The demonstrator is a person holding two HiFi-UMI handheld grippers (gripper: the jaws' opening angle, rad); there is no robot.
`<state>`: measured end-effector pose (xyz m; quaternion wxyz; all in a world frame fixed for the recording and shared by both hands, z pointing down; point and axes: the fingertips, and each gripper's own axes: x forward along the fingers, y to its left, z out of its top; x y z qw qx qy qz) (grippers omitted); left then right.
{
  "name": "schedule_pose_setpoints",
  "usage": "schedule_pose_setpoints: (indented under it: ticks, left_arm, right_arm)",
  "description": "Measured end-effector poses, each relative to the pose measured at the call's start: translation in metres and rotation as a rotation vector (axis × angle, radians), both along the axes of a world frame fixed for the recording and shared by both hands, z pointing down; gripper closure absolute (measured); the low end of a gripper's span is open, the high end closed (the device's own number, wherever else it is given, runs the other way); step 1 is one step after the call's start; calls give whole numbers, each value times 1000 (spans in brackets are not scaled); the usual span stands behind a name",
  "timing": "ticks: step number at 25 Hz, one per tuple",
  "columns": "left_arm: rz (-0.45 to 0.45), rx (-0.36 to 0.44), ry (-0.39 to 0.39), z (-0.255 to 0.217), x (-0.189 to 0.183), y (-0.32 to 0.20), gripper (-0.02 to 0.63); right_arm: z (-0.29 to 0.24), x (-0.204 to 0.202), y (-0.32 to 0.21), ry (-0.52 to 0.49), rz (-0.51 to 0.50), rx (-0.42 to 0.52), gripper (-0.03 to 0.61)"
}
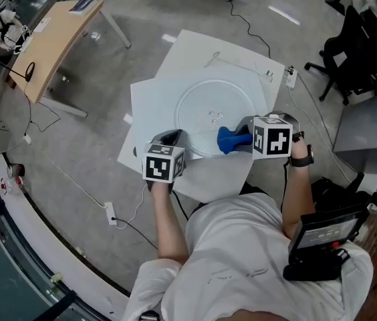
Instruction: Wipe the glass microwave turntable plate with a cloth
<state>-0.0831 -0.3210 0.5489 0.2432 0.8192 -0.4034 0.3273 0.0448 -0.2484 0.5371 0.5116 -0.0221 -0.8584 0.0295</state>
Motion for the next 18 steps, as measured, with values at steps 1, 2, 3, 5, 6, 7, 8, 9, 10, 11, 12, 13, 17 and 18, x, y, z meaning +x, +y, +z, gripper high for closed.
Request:
schedule_pose_setpoints:
  ticks: [1, 2, 3, 5, 6, 7, 8, 9, 10, 11, 12, 13, 17, 18]
  left_arm:
    - [-1, 3, -3, 1, -1, -1, 611]
    - [-1, 4, -4, 2, -1, -1, 611]
    - [-1, 2, -1, 1, 1, -1, 612]
    - [-1, -13, 19, -3, 5, 2, 611]
    - [-1, -20, 29, -5, 7, 3, 611]
    - [-1, -23, 34, -6, 8, 4, 612]
    - [-2, -24, 36, -6, 8, 4, 612]
    - [-2, -24, 36, -6, 7, 4, 612]
    - [-3, -24, 36, -6, 7, 3, 612]
    - [-3, -25, 35, -6, 7, 3, 612]
    - [-1, -26, 34, -6, 7, 3, 612]
    - [4, -28, 33, -6, 8, 3, 612]
    - [24, -48, 50, -6, 9, 3, 612]
    - [23, -51, 55, -5, 8, 3, 612]
  right_arm:
    - [0, -9, 3, -12, -23, -3, 512]
    - [1, -17, 4, -24, -42, -4, 512]
    - [1, -26, 5, -36, -57, -3, 512]
    - [0, -44, 4, -58, -78, 1, 512]
    - [0, -52, 3, -67, -85, 4, 512]
    - [1, -61, 1, -76, -86, 9, 512]
    - [1, -69, -3, -84, -79, 16, 512]
    - [1, -77, -9, -92, -62, 27, 512]
    - [2, -84, -17, -102, -37, 37, 512]
    - [2, -89, -25, -112, -9, 46, 512]
    - [3, -93, -32, -122, 17, 52, 512]
    - [3, -95, -40, -128, 39, 57, 514]
    - [3, -100, -74, -132, 138, 111, 514]
    - [4, -102, -83, -135, 170, 128, 514]
